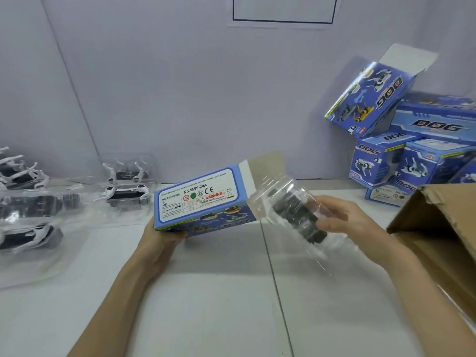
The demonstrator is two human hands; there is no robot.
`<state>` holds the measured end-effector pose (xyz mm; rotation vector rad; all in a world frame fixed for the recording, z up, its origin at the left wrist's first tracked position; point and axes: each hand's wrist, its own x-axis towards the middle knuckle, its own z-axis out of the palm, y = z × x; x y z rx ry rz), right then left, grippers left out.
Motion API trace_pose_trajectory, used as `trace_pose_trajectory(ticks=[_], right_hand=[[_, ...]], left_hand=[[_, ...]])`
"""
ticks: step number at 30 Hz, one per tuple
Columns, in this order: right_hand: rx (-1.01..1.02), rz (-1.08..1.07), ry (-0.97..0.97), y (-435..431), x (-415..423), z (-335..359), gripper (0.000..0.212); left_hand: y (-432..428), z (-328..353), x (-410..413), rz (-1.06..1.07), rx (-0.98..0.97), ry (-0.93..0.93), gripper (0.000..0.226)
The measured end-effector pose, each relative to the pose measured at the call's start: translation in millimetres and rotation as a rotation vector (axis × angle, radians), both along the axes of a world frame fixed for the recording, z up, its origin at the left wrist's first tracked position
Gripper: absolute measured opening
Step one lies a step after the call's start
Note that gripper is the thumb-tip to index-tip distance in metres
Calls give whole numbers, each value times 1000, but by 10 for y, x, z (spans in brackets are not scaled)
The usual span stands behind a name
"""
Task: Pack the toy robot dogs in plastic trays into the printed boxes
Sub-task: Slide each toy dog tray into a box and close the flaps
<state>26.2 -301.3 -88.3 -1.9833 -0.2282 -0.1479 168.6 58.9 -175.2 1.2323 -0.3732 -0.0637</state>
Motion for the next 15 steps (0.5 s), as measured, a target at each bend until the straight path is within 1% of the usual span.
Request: trace_pose_trajectory(ticks=[3,5,7,10,13,15], right_hand=[[-19,108,115,-9,-39,-1,53],[-16,129,156,-28,-45,5,57],[-1,158,166,-53,-67,14,60],[14,173,176,-62,-115,47,57],[-23,157,183,-43,-105,70,54],[-33,126,177,-24,-92,72,55]], left_hand=[[25,30,-42,-122,0,9,77],[36,39,-69,-191,14,18,74],[52,37,-85,-212,7,48,70],[73,57,-98,-192,4,46,67],[82,85,-135,-101,-4,17,63],[85,118,-169,-86,34,-19,62]])
